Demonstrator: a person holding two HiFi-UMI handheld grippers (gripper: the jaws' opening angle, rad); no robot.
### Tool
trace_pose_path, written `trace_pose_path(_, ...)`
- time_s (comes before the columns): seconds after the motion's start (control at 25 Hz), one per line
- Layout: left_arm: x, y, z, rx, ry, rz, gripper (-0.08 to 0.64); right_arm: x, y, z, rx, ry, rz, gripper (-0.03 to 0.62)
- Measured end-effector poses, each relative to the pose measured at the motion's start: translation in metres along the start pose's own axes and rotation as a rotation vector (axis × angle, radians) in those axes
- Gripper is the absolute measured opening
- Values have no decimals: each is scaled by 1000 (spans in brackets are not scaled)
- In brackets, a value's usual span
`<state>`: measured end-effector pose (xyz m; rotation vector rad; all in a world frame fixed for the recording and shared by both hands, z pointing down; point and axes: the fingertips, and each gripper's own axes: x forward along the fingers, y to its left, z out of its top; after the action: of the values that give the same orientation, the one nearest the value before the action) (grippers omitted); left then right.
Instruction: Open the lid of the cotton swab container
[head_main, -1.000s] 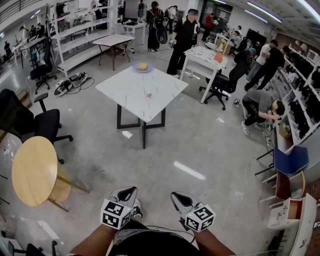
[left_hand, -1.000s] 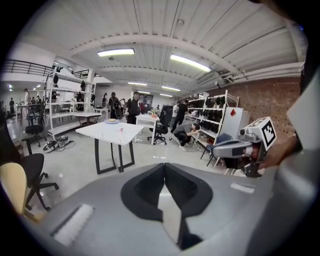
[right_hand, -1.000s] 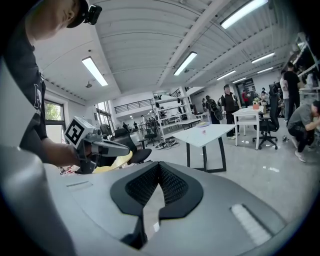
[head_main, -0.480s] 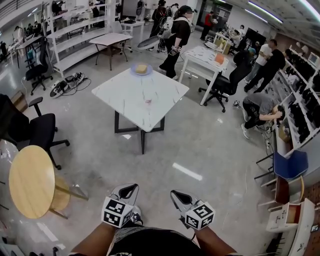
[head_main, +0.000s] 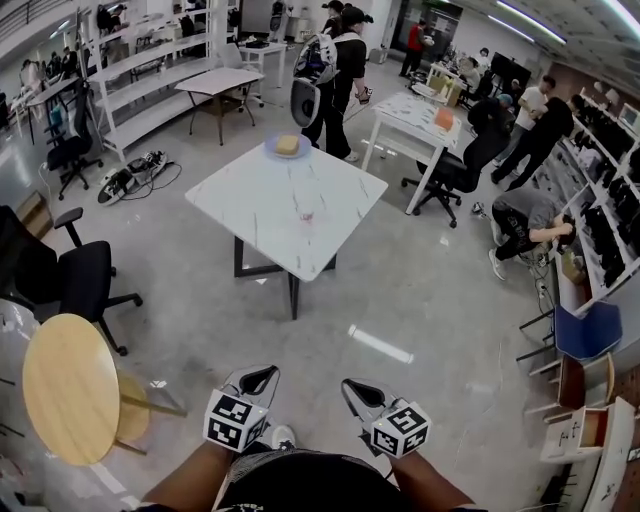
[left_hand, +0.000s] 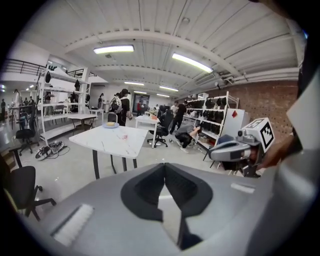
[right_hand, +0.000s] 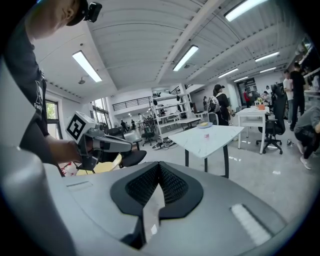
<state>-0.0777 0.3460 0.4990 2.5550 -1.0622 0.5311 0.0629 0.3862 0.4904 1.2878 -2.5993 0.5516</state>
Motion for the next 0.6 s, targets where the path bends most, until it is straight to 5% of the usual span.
trace_pose_path(0.24, 14, 21, -1, 35, 28, -46, 58, 28, 4, 6, 11, -5, -6, 0)
trace_pose_path(0.6, 27, 46, -14, -15, 51, -49, 58, 45, -13, -2, 30, 48, -32, 0)
